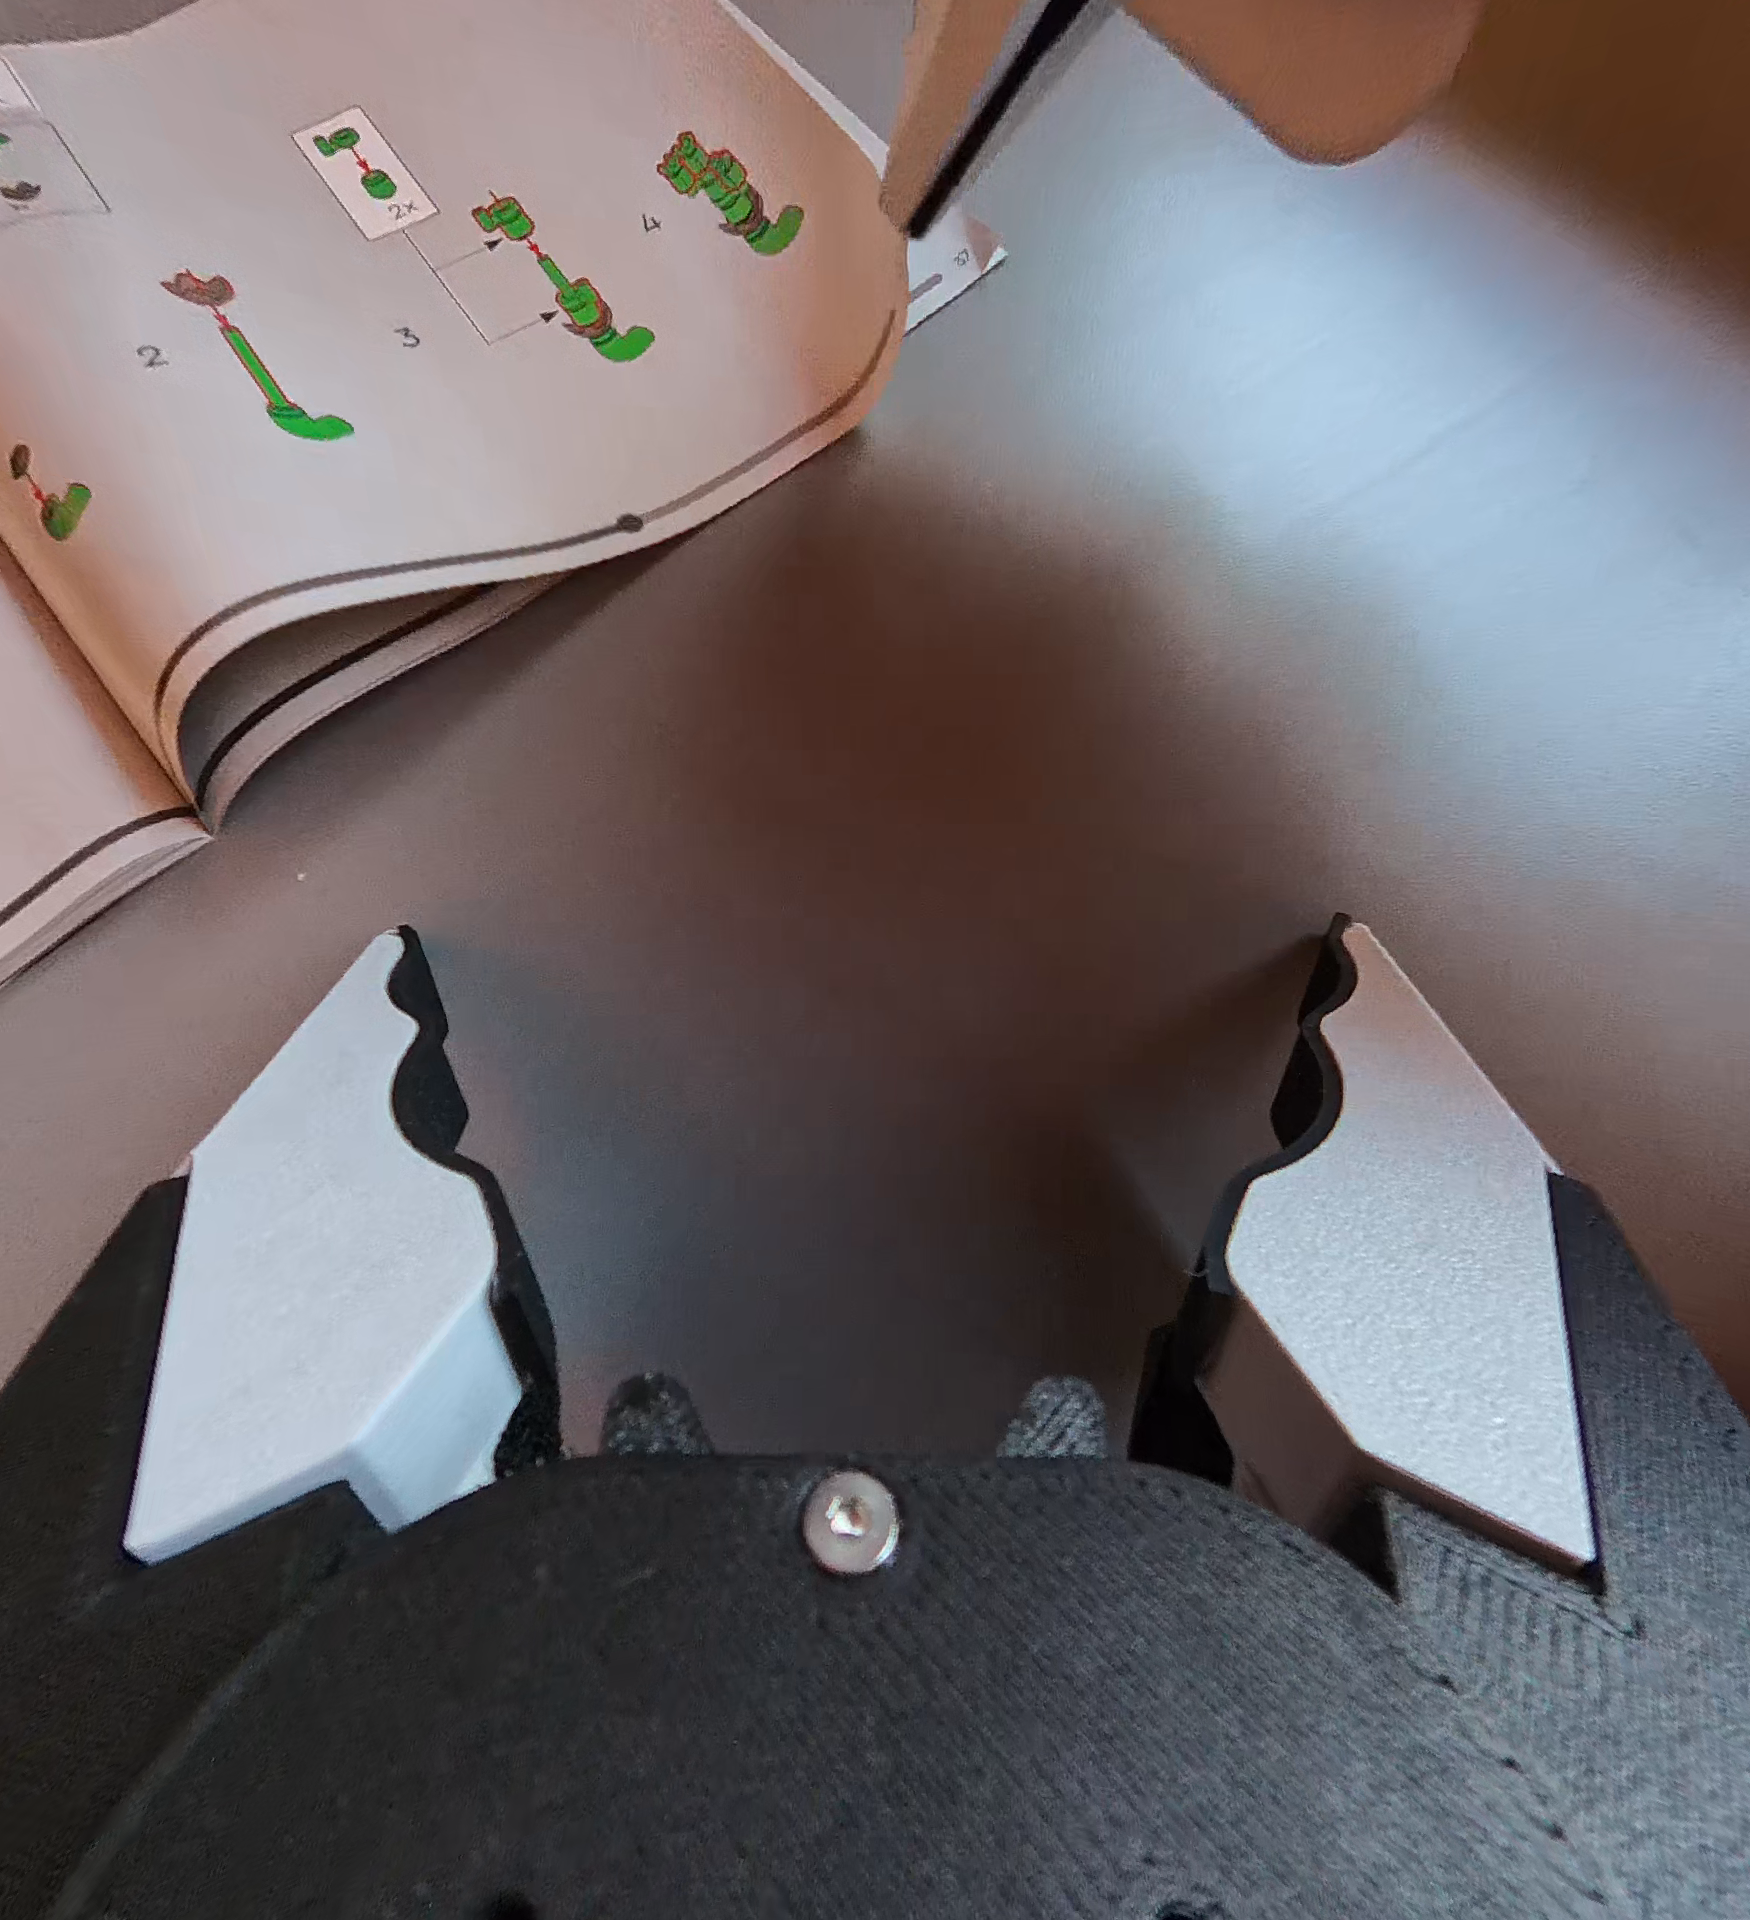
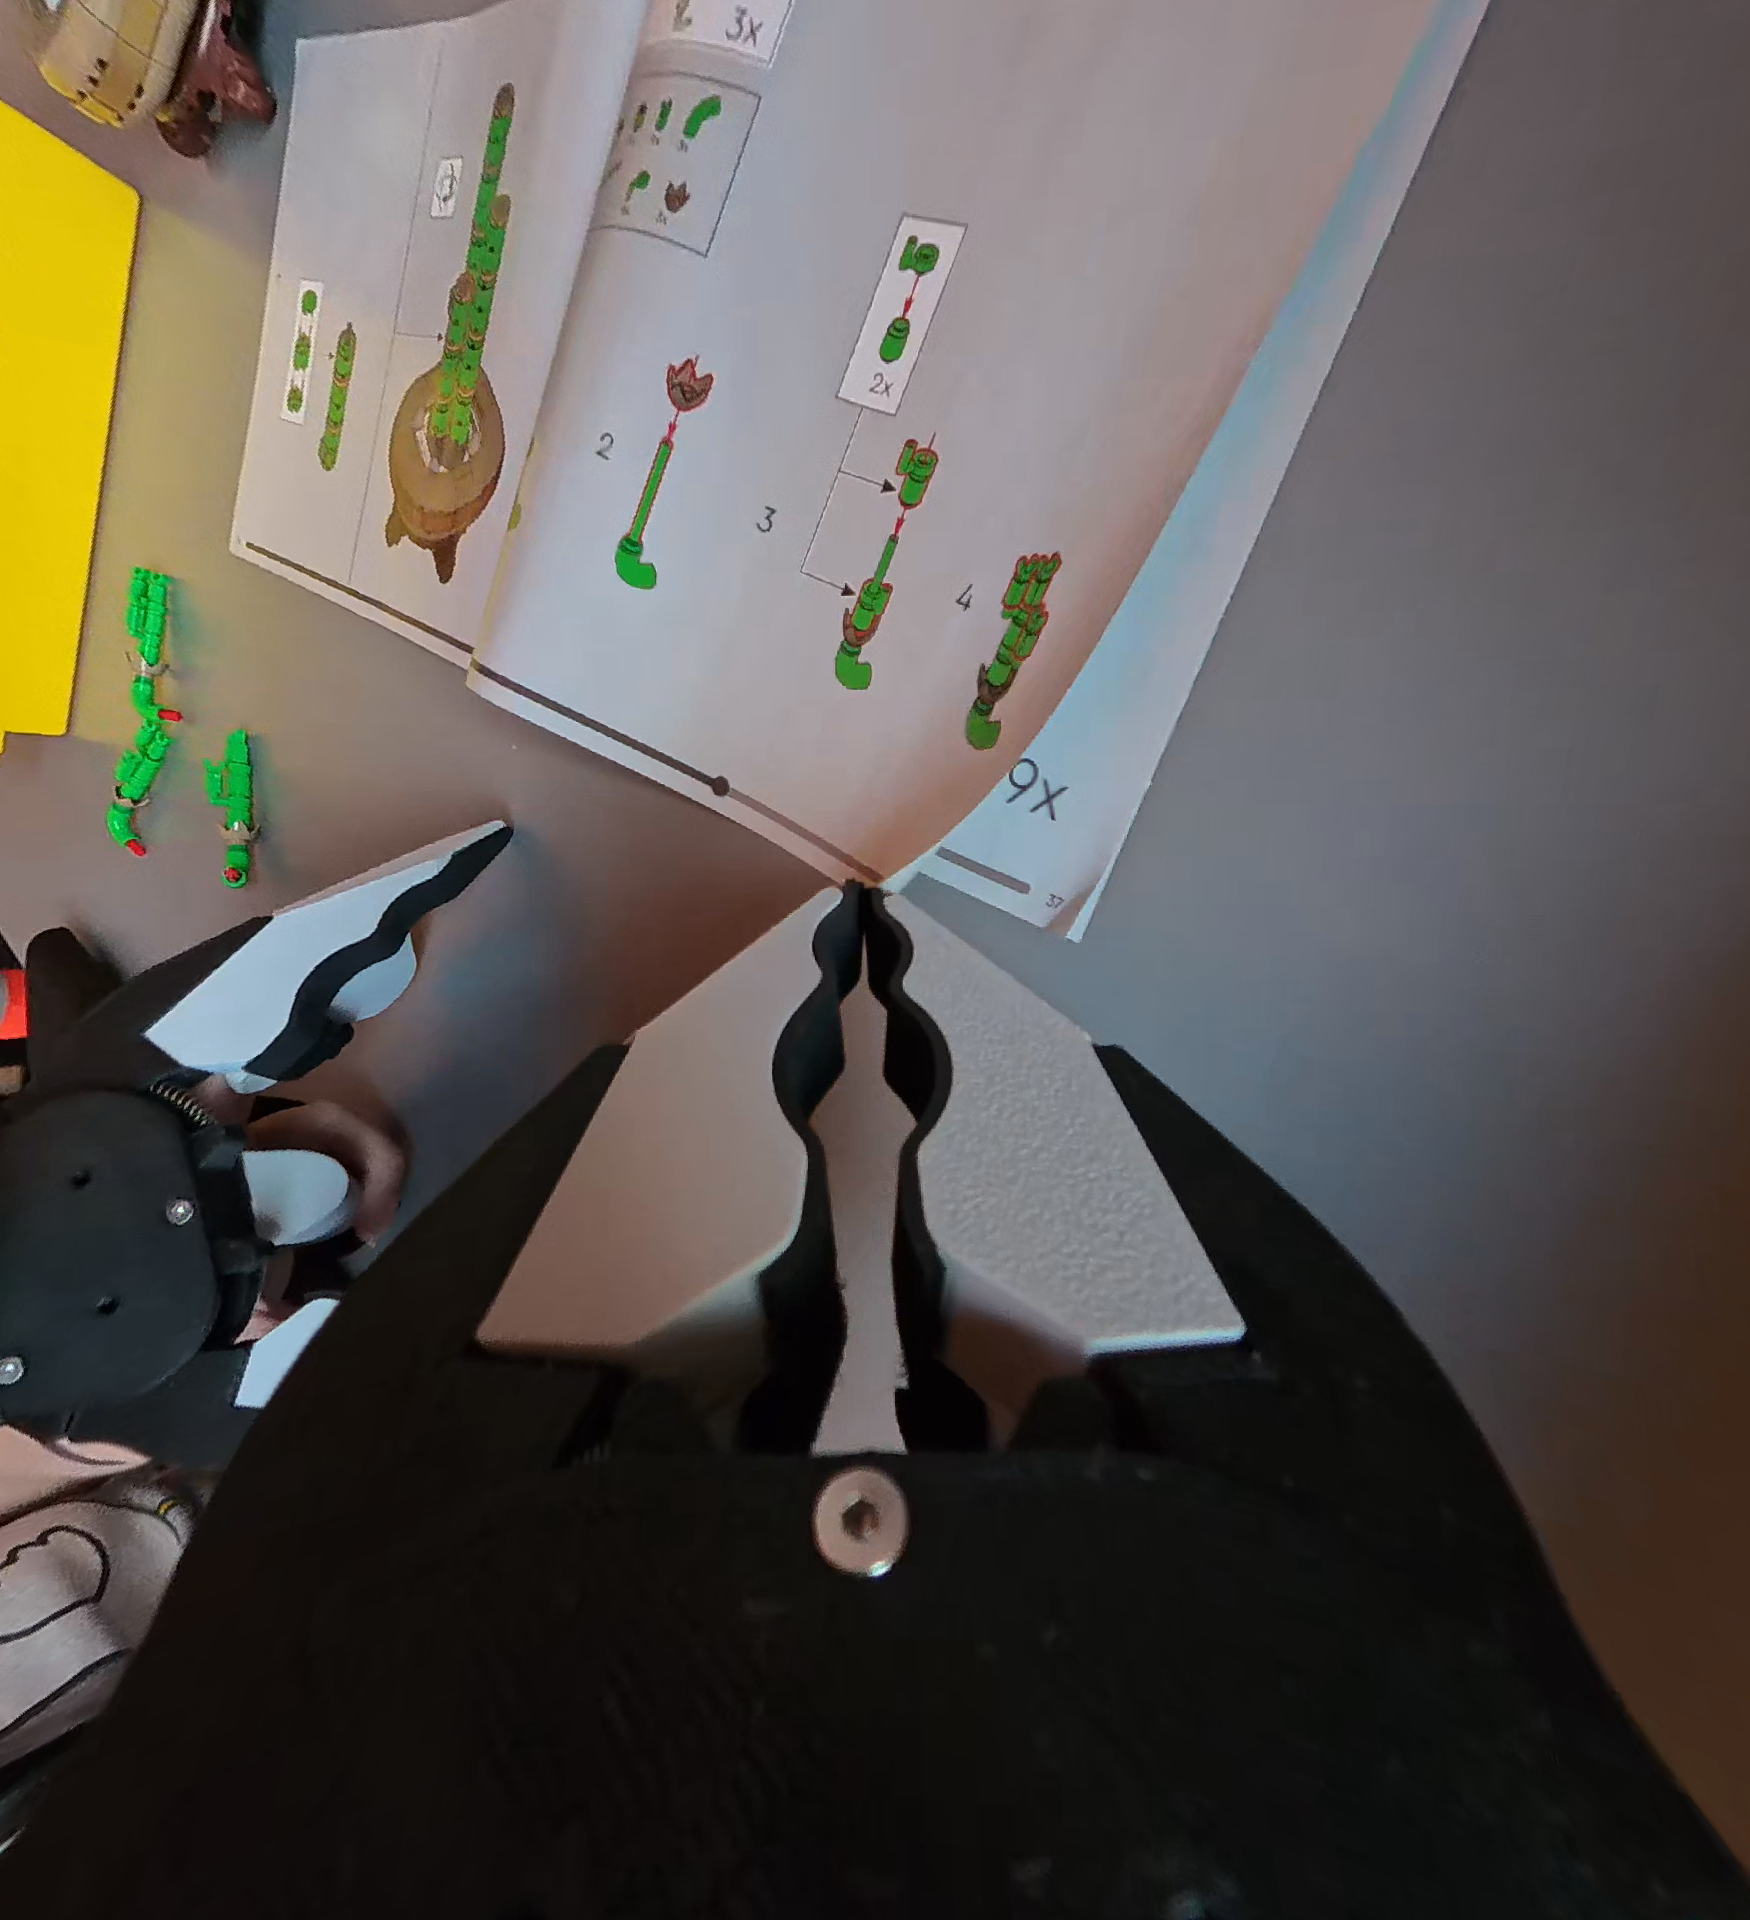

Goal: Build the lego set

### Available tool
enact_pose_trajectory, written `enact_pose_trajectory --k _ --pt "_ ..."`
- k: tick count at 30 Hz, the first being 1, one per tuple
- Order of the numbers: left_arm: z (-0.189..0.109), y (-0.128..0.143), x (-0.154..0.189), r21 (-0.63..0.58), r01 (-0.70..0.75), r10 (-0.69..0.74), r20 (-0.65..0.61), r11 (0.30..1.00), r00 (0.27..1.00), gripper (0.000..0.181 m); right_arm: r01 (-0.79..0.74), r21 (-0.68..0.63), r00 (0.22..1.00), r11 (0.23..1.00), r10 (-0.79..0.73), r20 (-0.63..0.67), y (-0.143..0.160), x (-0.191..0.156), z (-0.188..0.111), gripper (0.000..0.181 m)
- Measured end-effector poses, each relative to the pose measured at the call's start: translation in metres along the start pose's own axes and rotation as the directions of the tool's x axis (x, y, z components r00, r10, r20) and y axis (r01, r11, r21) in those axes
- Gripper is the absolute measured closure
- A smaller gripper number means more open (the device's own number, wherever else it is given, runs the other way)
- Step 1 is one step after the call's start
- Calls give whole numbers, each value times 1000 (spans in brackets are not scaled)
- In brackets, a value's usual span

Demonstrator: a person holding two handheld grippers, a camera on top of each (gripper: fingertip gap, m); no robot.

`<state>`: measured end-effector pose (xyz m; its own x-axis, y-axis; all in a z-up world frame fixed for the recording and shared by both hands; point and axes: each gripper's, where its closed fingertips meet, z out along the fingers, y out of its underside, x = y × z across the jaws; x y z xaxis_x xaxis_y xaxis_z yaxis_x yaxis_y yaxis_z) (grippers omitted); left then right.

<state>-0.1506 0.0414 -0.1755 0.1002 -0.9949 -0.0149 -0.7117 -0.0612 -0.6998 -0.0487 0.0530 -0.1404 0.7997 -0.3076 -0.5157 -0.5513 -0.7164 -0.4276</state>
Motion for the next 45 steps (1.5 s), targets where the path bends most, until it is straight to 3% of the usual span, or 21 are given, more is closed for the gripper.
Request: enact_pose_trajectory --k 8,11,20,25,32,45 --pt "-2 0 -2 -1 -2 2 1 1000 1000 29 -5 26 1000 1000 5 22 -4 2 1 181" --pt "-5 -6 -5 13 -7 7 4 1000 1000 59 -17 22 999 1000 17 34 -3 5 2 181" --pt "4 -68 -10 185 -204 192 79 961 978 98 -33 29 997 999 30 77 -5 5 4 181" --pt "24 -97 9 221 -241 242 21 945 970 109 -30 28 997 999 28 73 -6 6 5 181" --pt "61 -99 2 141 -367 357 94 919 930 128 -36 21 996 999 34 79 -6 9 8 181" --pt "73 -96 7 121 -294 298 -14 948 955 171 -29 38 996 999 26 82 -8 10 2 181"
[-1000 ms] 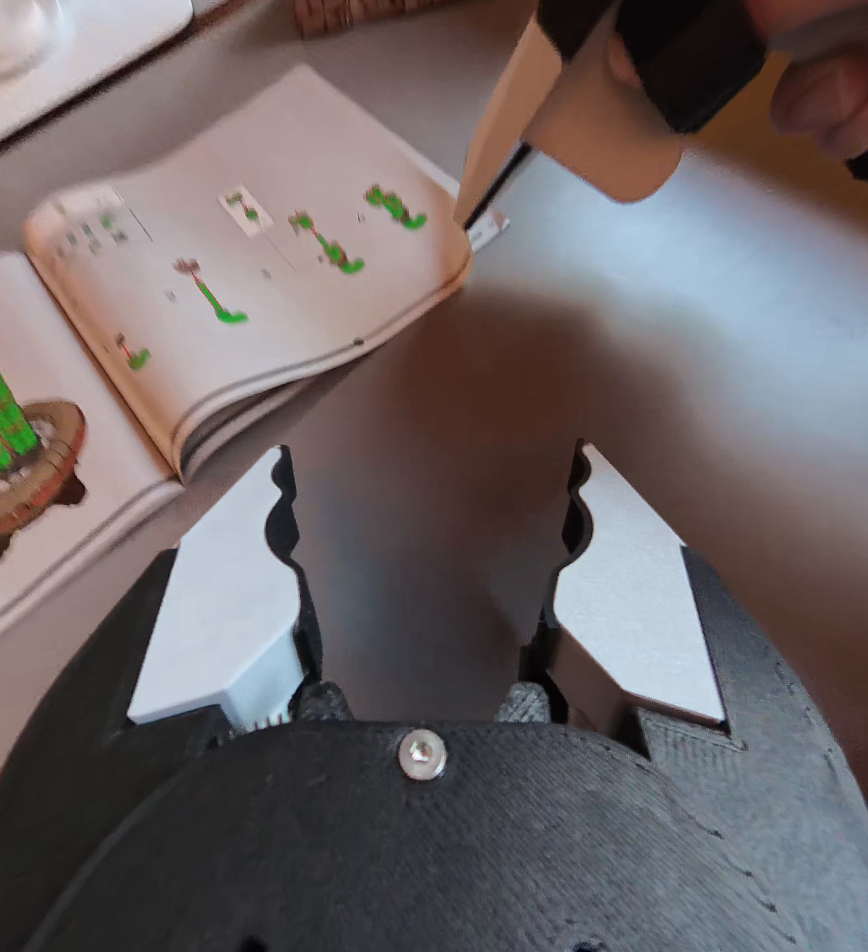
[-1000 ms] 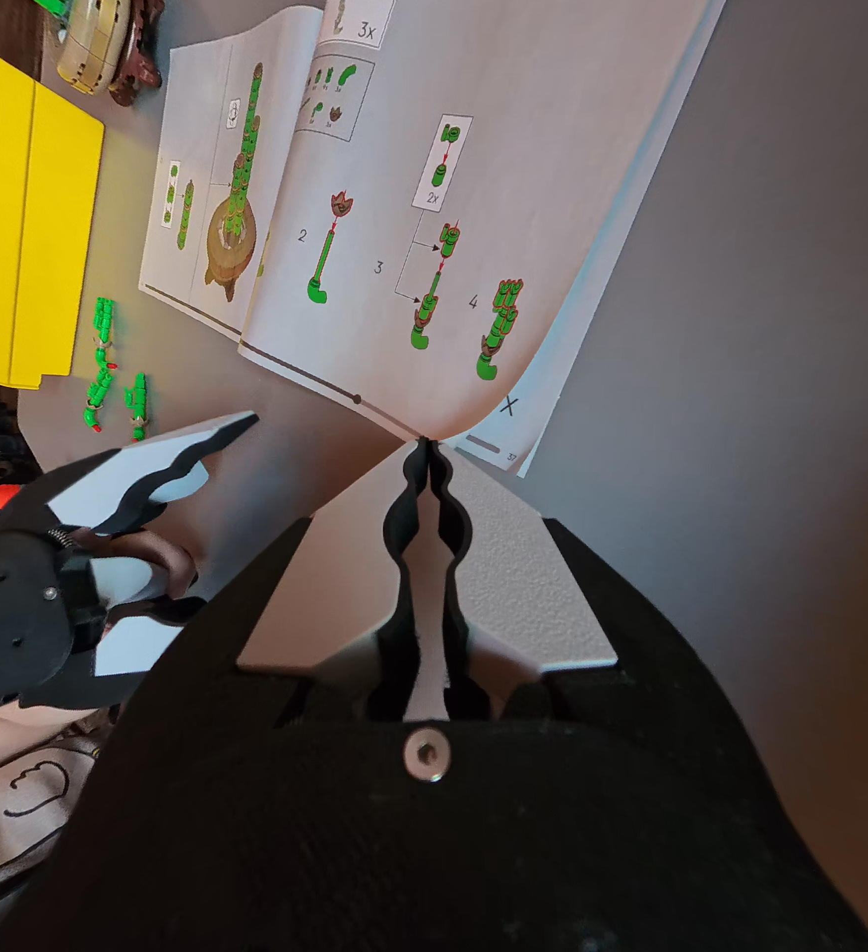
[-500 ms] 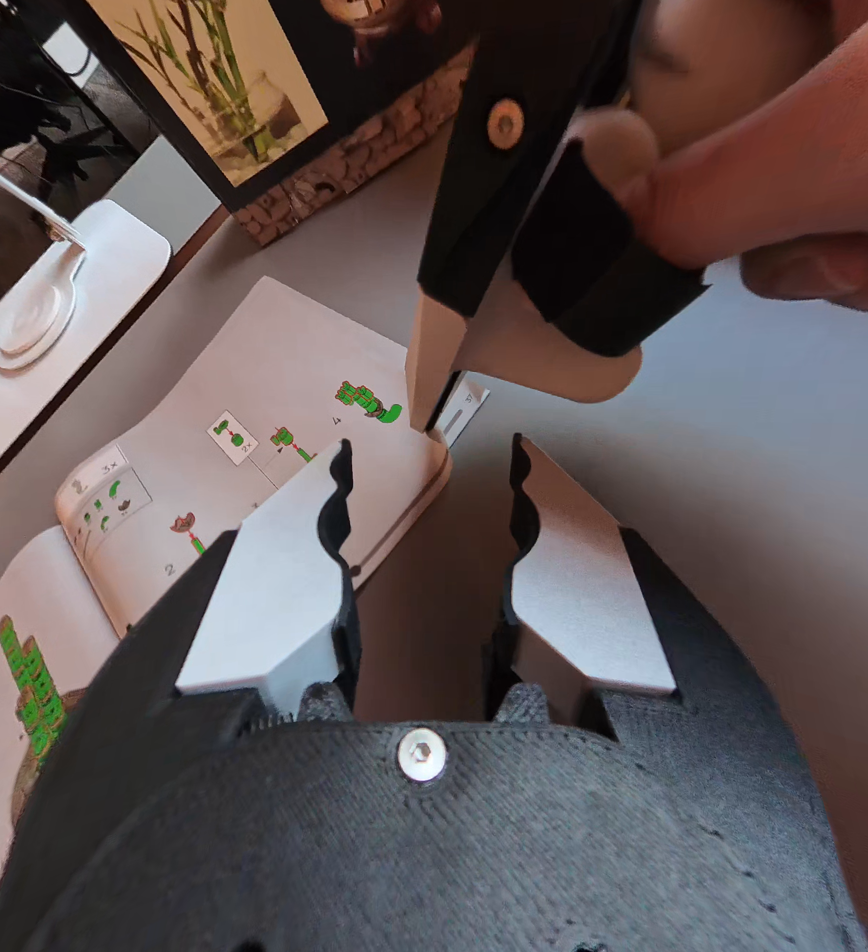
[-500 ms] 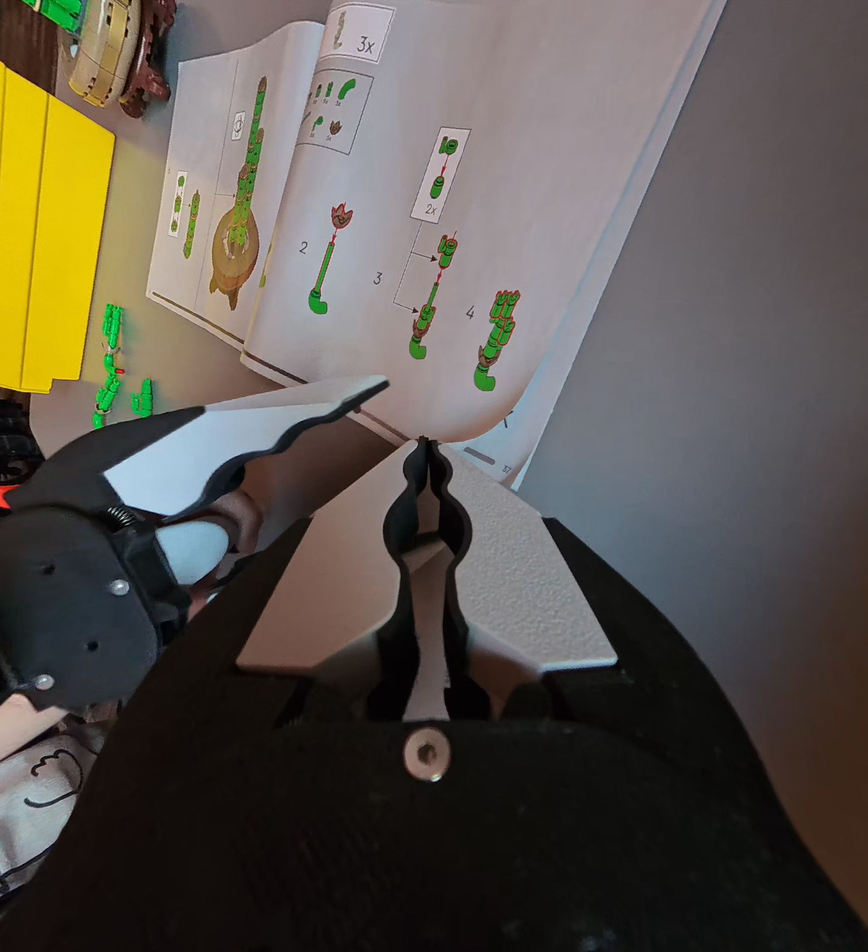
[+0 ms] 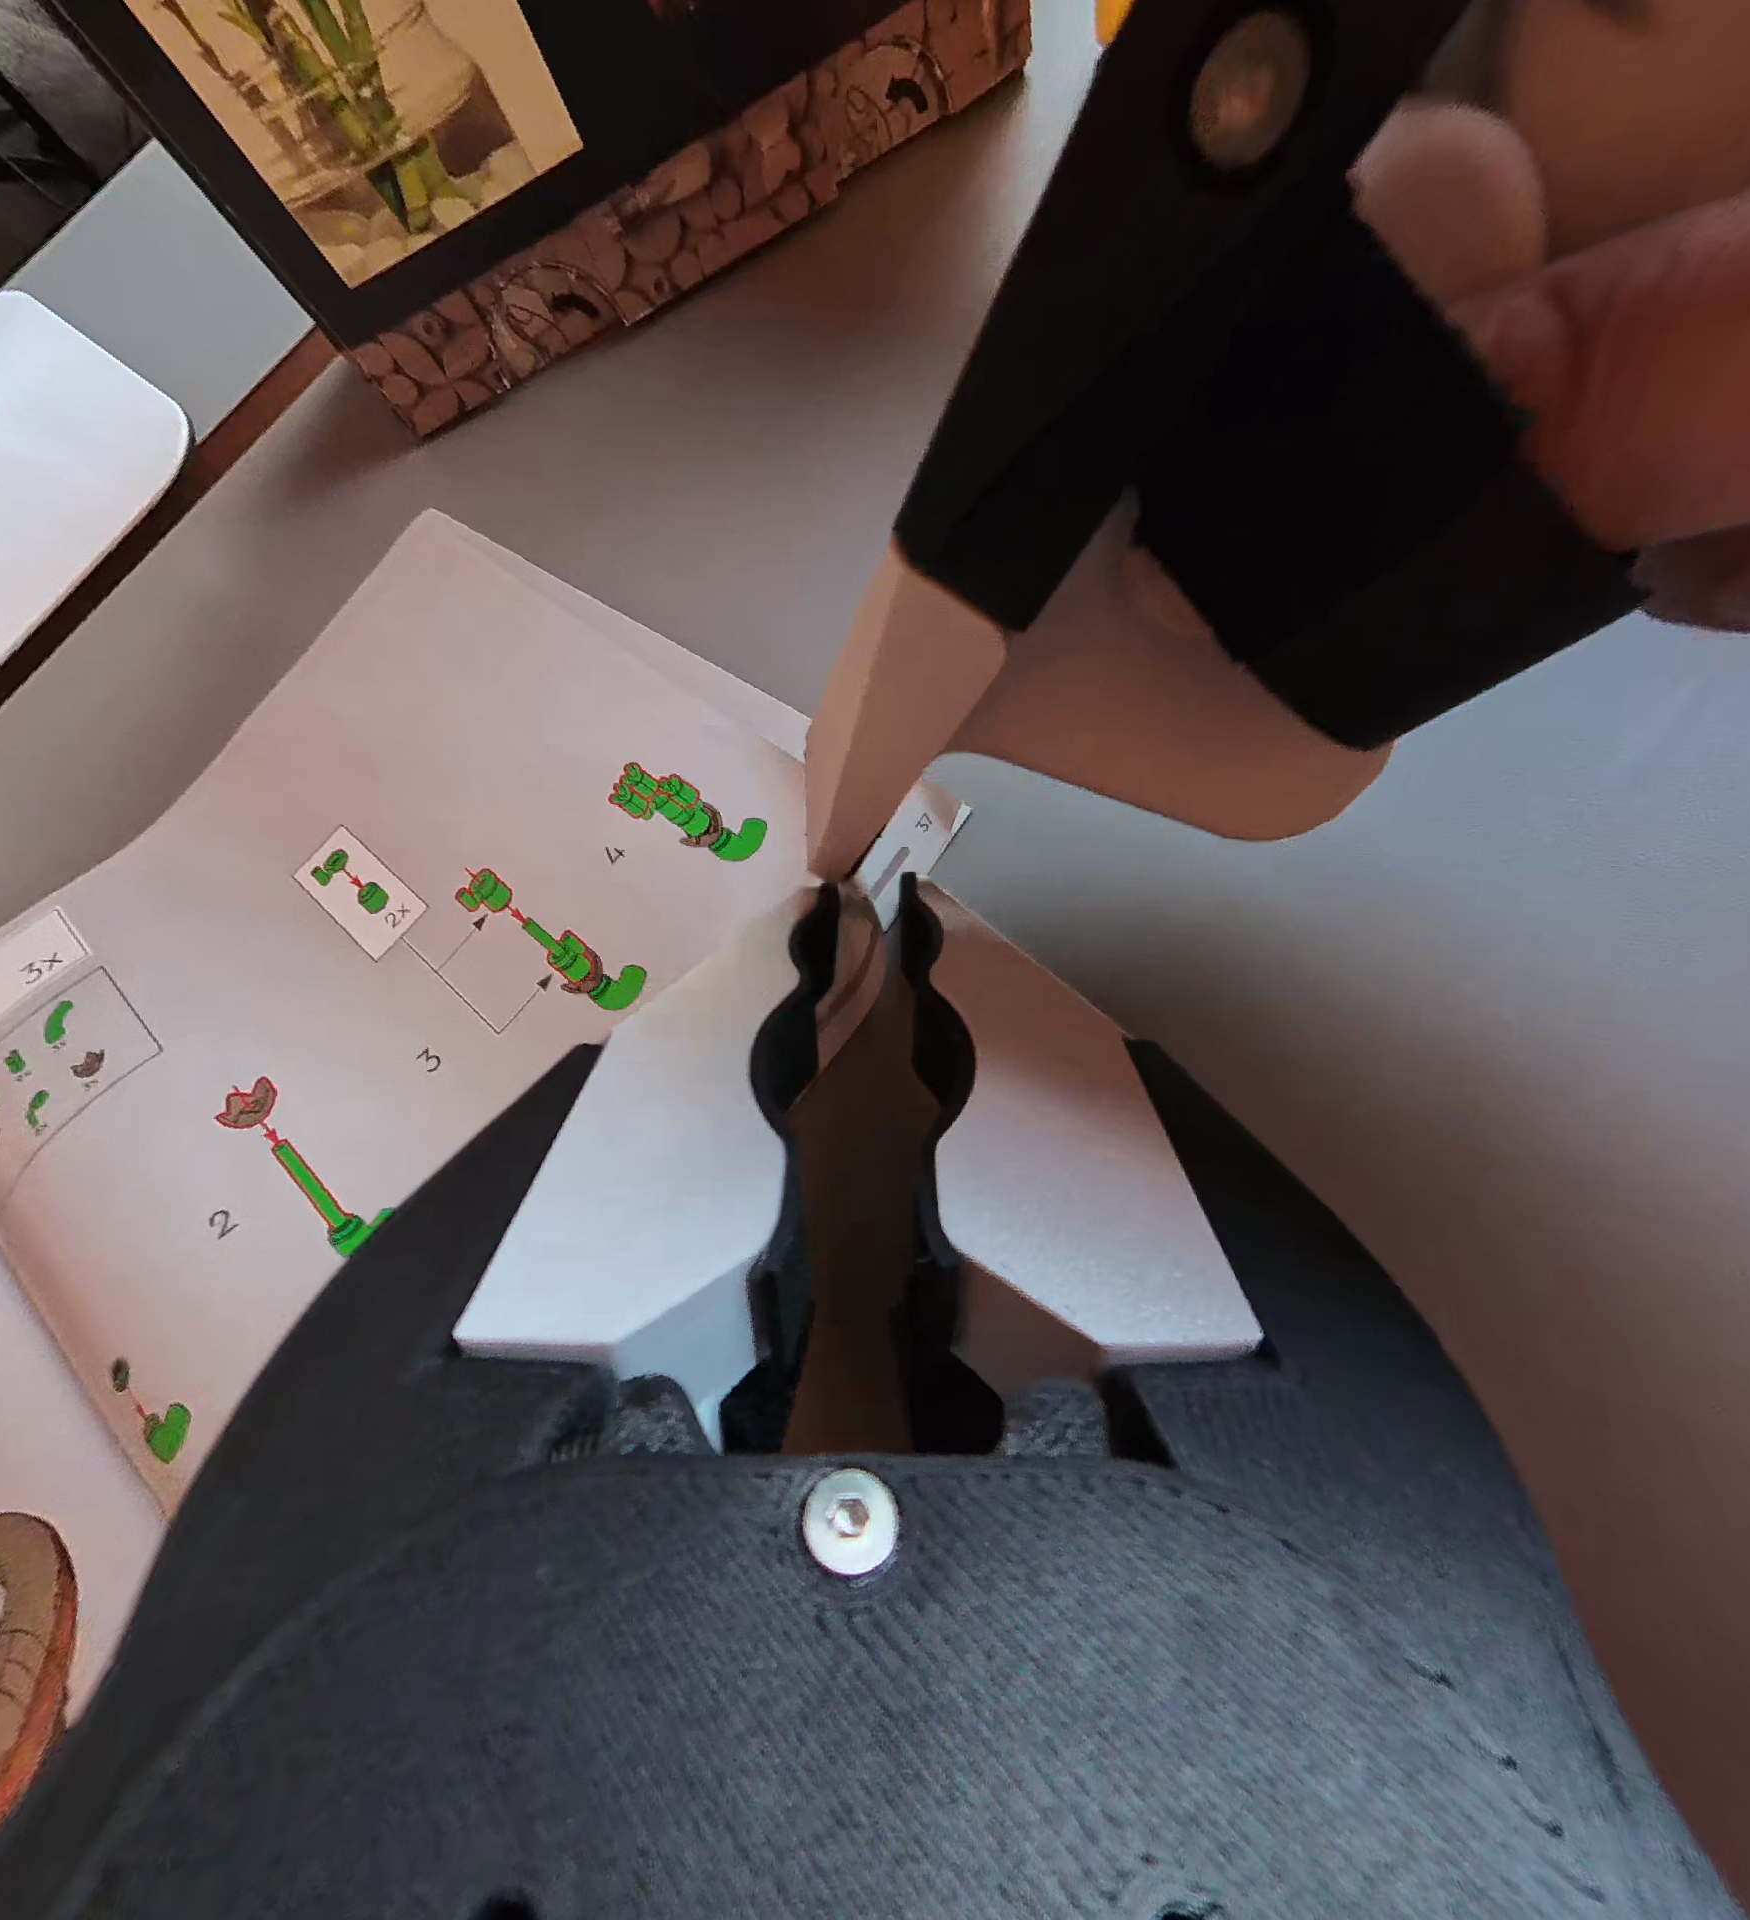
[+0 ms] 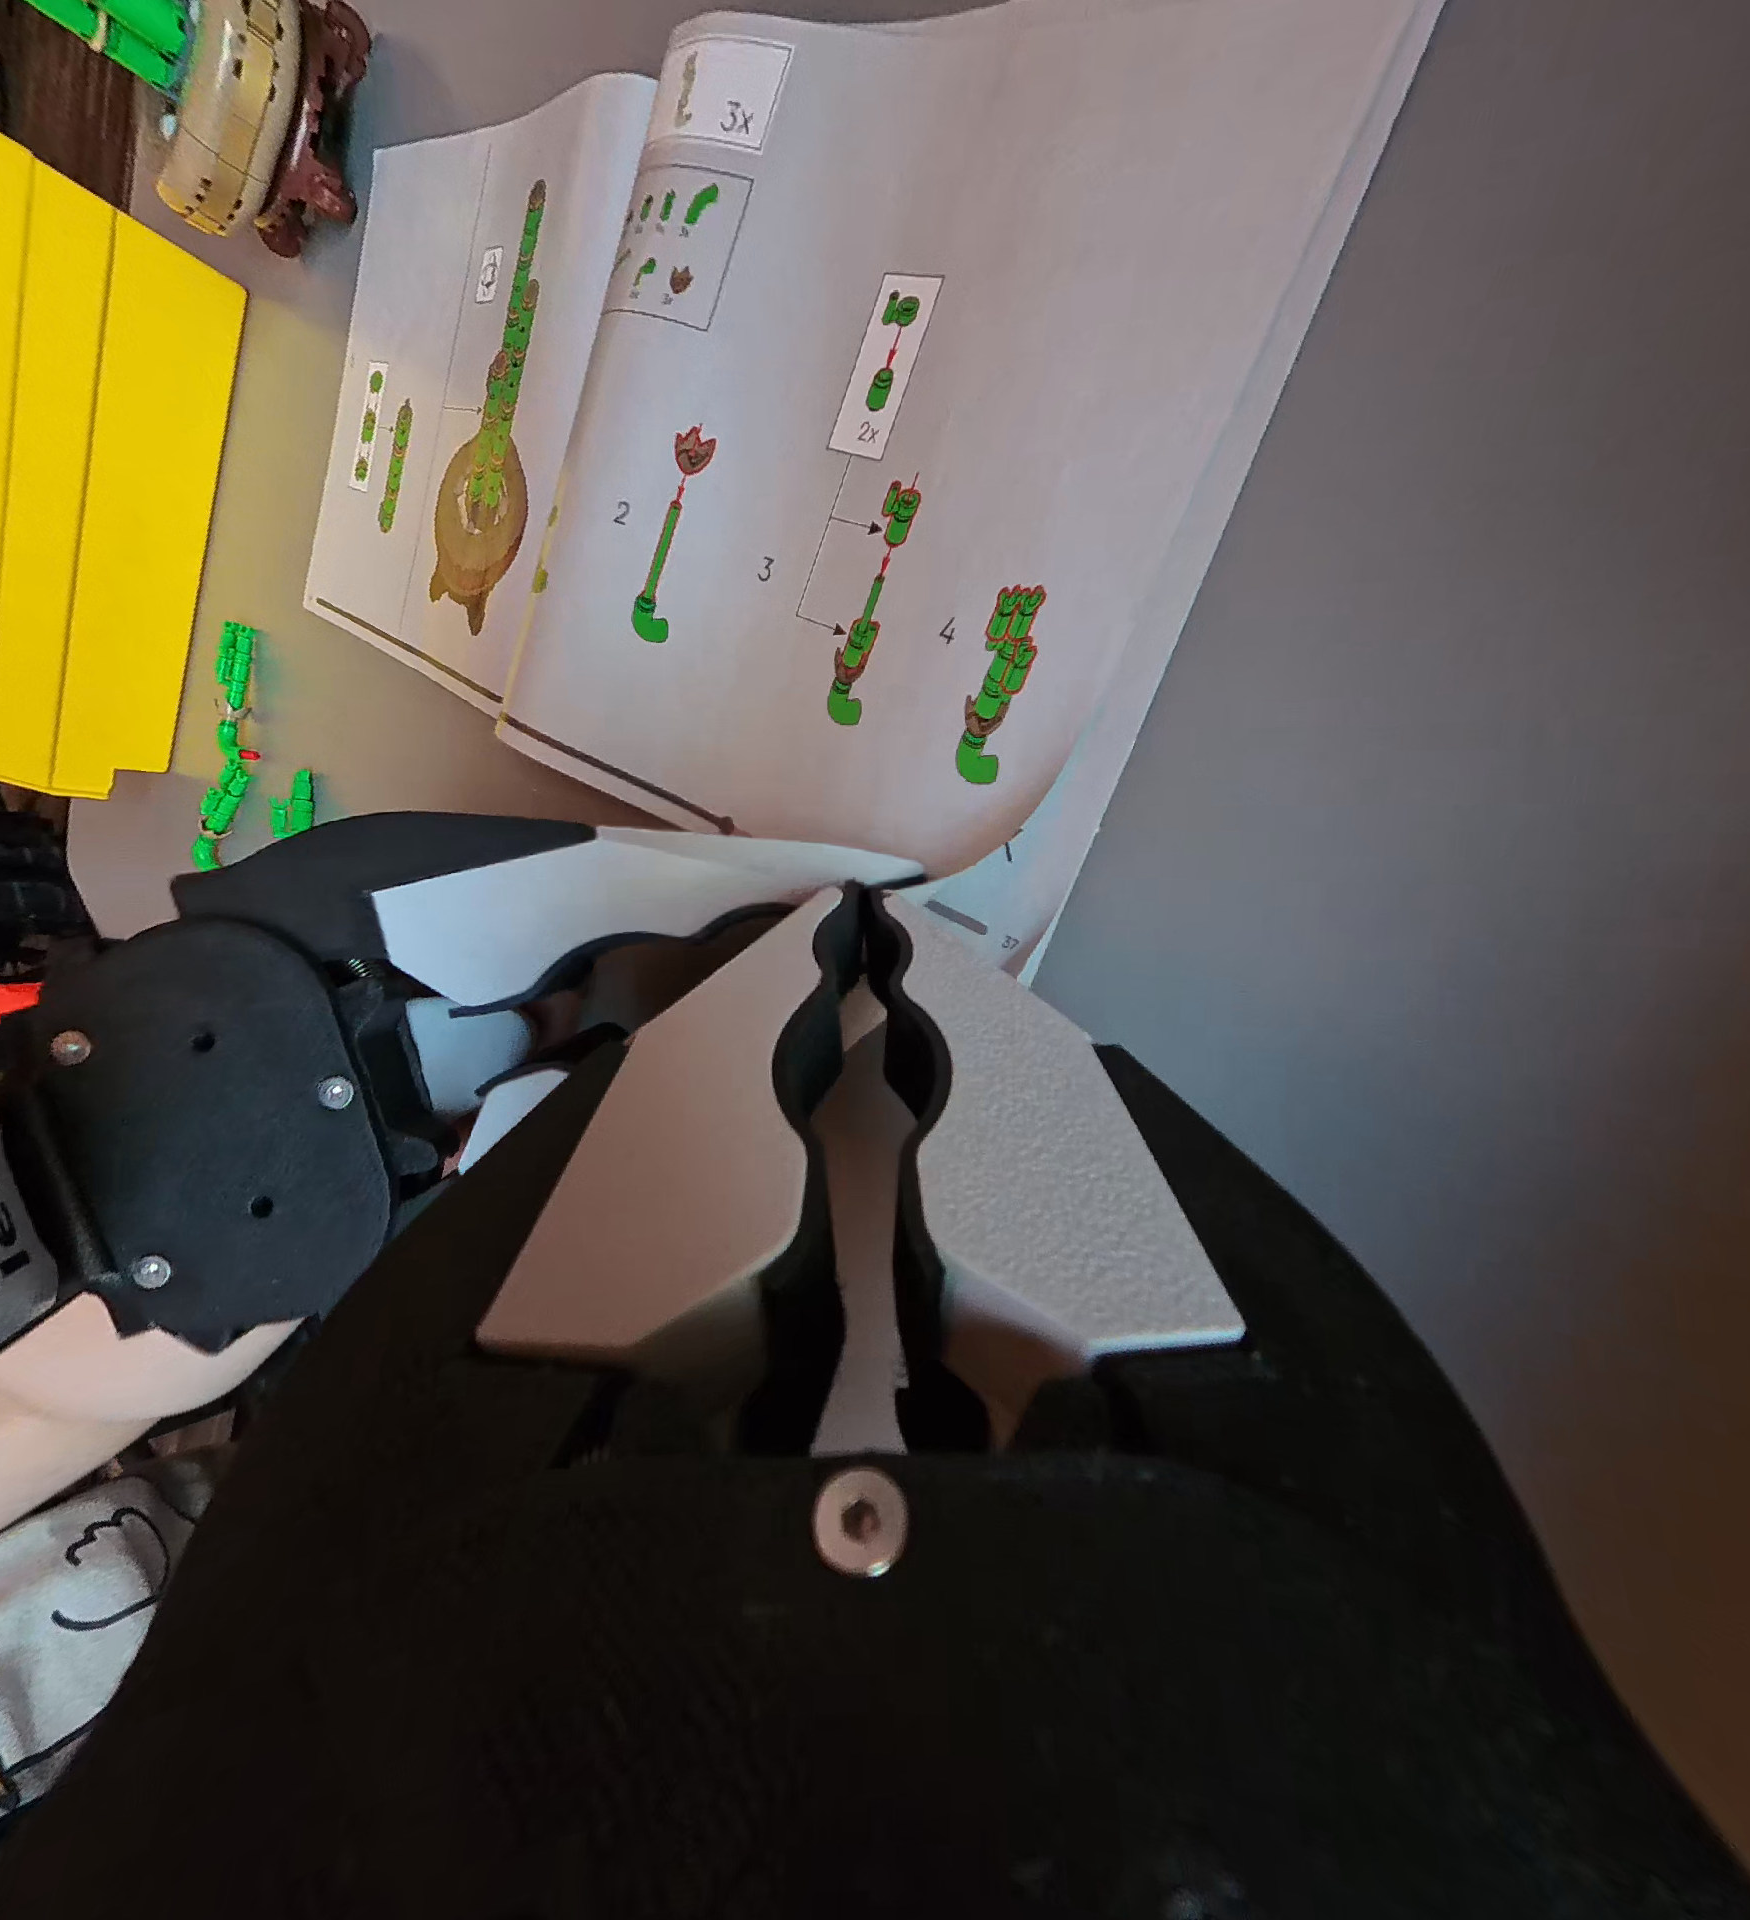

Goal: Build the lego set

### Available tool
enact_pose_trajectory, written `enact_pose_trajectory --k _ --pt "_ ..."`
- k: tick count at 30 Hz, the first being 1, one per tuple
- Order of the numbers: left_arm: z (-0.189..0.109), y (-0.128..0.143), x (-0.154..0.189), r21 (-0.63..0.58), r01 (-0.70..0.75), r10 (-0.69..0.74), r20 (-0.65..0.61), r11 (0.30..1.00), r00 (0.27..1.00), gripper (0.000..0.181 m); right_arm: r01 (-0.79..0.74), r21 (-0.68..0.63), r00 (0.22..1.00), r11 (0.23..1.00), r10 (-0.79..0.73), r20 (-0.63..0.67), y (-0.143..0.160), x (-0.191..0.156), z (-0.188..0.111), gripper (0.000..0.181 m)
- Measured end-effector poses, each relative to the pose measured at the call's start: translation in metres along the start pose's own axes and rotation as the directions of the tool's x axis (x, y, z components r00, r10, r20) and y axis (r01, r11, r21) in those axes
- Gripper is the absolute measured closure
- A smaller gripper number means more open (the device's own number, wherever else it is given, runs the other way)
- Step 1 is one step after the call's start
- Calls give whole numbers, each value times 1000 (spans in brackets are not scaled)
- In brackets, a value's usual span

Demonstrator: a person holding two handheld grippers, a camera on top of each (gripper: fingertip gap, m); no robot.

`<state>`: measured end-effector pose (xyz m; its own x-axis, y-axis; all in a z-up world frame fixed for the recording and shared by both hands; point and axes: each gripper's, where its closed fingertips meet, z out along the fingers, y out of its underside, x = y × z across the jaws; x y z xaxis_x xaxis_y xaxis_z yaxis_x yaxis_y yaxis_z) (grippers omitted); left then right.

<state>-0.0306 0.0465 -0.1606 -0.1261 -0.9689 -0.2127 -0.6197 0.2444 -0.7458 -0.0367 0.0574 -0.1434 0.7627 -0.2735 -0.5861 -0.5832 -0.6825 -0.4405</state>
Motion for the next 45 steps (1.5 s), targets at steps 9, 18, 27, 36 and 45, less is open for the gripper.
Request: enact_pose_trajectory --k 9,18,27,36,45 --pt "0 2 -3 -3 7 -7 4 1000 1000 181 17 74 1000 997 -18 14 -6 -2 -15 181" --pt "-26 -14 -23 88 69 -72 30 994 997 181 121 221 992 968 -113 -46 -12 14 -30 181" --pt "-111 -11 -113 236 275 -313 143 932 939 181 335 264 942 904 -329 -70 -23 7 -8 177" --pt "-163 69 -171 215 531 -566 156 820 810 181 463 79 877 883 -442 -190 -5 17 7 181" --pt "-180 117 -196 154 552 -573 268 819 775 181 96 162 991 982 -109 74 -3 15 0 181"
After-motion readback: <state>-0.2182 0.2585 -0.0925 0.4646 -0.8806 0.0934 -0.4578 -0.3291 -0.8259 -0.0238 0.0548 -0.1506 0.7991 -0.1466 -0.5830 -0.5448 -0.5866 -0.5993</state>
